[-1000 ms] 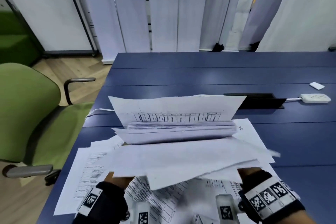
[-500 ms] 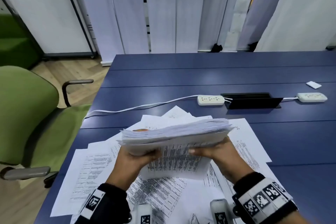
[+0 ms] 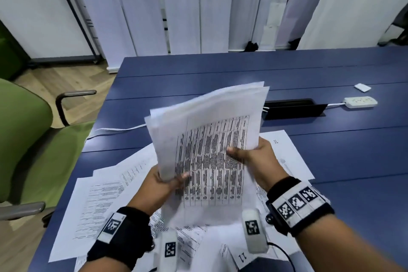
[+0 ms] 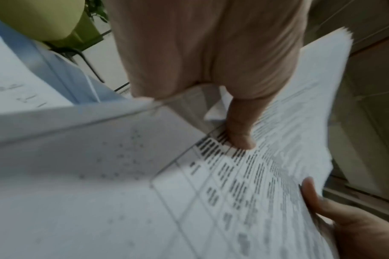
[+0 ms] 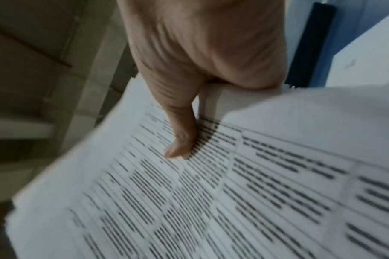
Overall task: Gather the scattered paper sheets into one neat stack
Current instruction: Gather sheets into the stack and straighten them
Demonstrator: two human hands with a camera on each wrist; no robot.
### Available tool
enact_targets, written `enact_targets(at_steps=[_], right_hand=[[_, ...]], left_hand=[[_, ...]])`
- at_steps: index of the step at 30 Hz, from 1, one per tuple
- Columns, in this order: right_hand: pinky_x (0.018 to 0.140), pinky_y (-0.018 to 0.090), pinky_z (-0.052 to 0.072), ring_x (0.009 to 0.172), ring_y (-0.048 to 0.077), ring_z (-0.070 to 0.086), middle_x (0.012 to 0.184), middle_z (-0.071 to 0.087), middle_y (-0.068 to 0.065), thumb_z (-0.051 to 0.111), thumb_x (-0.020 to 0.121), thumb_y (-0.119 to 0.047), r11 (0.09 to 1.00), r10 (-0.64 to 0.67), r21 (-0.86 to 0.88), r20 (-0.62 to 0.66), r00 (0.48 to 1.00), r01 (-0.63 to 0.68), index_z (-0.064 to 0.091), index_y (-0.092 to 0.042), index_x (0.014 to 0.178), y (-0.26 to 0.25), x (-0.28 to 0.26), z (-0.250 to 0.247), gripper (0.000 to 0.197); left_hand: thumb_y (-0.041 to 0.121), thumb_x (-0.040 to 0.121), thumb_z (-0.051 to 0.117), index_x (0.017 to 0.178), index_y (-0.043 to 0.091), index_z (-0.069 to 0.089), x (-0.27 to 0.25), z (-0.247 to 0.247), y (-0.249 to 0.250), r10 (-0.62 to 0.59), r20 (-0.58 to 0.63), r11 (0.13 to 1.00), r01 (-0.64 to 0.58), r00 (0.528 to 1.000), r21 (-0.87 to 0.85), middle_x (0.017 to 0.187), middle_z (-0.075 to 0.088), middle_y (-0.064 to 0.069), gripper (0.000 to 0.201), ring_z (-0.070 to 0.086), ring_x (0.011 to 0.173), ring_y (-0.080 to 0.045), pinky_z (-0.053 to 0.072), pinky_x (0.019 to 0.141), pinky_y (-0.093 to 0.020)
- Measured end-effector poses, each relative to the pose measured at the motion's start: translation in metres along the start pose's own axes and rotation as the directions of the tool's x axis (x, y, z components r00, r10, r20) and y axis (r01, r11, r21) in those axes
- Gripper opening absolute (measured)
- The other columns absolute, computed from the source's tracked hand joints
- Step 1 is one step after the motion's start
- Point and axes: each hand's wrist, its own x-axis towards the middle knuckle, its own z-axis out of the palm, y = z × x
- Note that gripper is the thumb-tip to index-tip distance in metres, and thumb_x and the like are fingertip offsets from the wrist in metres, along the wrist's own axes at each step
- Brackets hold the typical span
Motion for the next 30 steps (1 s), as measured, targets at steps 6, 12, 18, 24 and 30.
enact_targets(at_steps=[6, 12, 18, 24, 30], right_hand=[[0.072, 0.035, 0.055, 0.075, 0.02, 0.067, 0.101, 0.067, 0.012, 0.085, 0.065, -0.041, 0.927, 0.162, -0.322, -0.122, 0.979, -0.193, 0.055, -0.009, 0.116, 0.043, 0.029, -0.062, 0.068], [0.098, 0.045, 0.043, 0.123, 0.038, 0.045, 0.132, 0.047, 0.021, 0.082, 0.058, -0.057, 0.208, -0.004, -0.778, -0.606, 0.795, -0.592, 0.04, -0.011, 0.133, 0.092, 0.007, -0.181, 0.098], [0.102, 0.048, 0.041, 0.131, 0.037, 0.037, 0.144, 0.037, 0.015, 0.073, 0.055, -0.072, 0.164, 0.112, -0.811, -0.551, 0.827, -0.562, 0.026, -0.008, 0.143, 0.11, -0.003, -0.208, 0.119], [0.097, 0.044, 0.042, 0.123, 0.033, 0.038, 0.131, 0.041, 0.012, 0.072, 0.06, -0.07, 0.185, 0.091, -0.857, -0.471, 0.877, -0.48, 0.046, -0.021, 0.123, 0.105, -0.009, -0.169, 0.084], [0.097, 0.044, 0.046, 0.119, 0.037, 0.048, 0.134, 0.041, 0.018, 0.084, 0.065, -0.04, 0.641, 0.161, -0.599, -0.507, 0.847, -0.481, 0.035, -0.006, 0.132, 0.109, 0.016, -0.126, 0.089]], left_hand=[[-0.003, 0.083, 0.066, 0.107, -0.009, 0.057, -0.006, 0.013, -0.05, -0.215, -0.051, 0.975, 0.211, 0.975, -0.07, 0.085, 0.061, -0.016, 0.027, 0.057, 0.08, -0.024, 0.05, 0.066, -0.022], [-0.005, 0.081, 0.068, 0.119, -0.006, 0.049, -0.02, -0.01, -0.104, -0.443, -0.178, 0.895, 0.423, 0.878, -0.14, 0.107, 0.065, -0.019, 0.042, 0.058, 0.103, -0.033, 0.039, 0.103, -0.041], [0.001, 0.08, 0.072, 0.122, 0.0, 0.046, -0.026, -0.016, -0.133, -0.539, -0.242, 0.842, 0.514, 0.807, -0.163, 0.105, 0.063, -0.017, 0.049, 0.055, 0.1, -0.031, 0.036, 0.096, -0.038], [0.001, 0.078, 0.074, 0.118, 0.001, 0.049, -0.025, -0.017, -0.136, -0.524, -0.255, 0.852, 0.505, 0.813, -0.139, 0.107, 0.064, -0.018, 0.048, 0.056, 0.106, -0.035, 0.038, 0.099, -0.04], [0.003, 0.076, 0.075, 0.118, 0.001, 0.05, -0.025, -0.018, -0.139, -0.506, -0.258, 0.862, 0.49, 0.823, -0.125, 0.106, 0.065, -0.019, 0.049, 0.057, 0.104, -0.035, 0.039, 0.099, -0.043]])
